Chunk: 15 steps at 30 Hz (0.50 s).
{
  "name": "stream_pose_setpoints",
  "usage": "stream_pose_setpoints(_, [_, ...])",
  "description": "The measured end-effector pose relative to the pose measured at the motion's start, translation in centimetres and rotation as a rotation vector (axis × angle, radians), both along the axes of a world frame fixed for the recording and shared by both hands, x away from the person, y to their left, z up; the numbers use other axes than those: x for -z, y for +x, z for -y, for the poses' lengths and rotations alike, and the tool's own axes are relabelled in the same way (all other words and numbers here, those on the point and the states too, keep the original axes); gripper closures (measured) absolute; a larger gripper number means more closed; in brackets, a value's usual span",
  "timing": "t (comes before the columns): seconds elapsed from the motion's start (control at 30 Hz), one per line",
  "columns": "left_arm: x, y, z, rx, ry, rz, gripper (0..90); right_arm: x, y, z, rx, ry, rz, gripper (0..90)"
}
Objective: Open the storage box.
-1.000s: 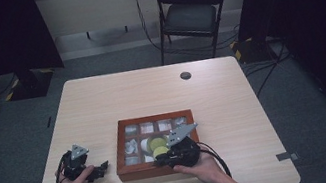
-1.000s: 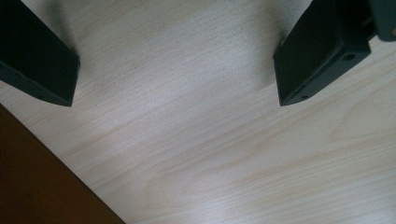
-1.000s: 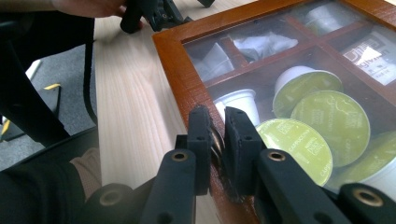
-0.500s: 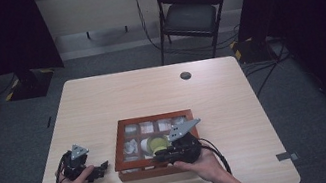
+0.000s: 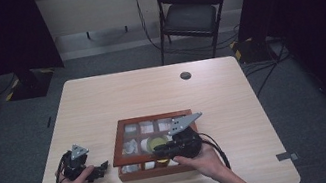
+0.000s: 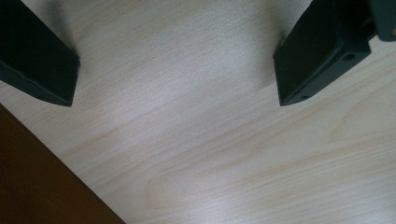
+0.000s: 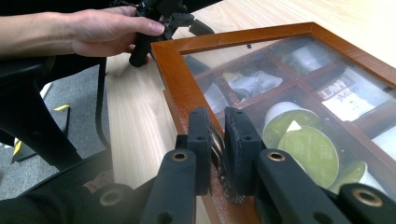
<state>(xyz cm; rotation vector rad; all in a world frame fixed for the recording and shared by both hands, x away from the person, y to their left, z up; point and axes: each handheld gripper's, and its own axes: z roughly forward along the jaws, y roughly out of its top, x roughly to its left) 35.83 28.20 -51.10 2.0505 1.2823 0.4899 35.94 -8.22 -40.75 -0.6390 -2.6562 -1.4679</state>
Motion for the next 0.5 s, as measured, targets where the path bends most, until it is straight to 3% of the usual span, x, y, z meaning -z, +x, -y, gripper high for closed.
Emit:
stream_pose_setpoints(0.13, [0.0,0.0,0.01,-0.002,0.001,0.0,0.0,-0.34,0.1,0.18,0.01,0.026,0.012,81.2])
stream_pose_setpoints(0.5, [-0.02,0.0,-0.03,0.003,0.004,-0.002,0.0,-0.95,0.35,0.23,0.023,0.039,0.004,81.1])
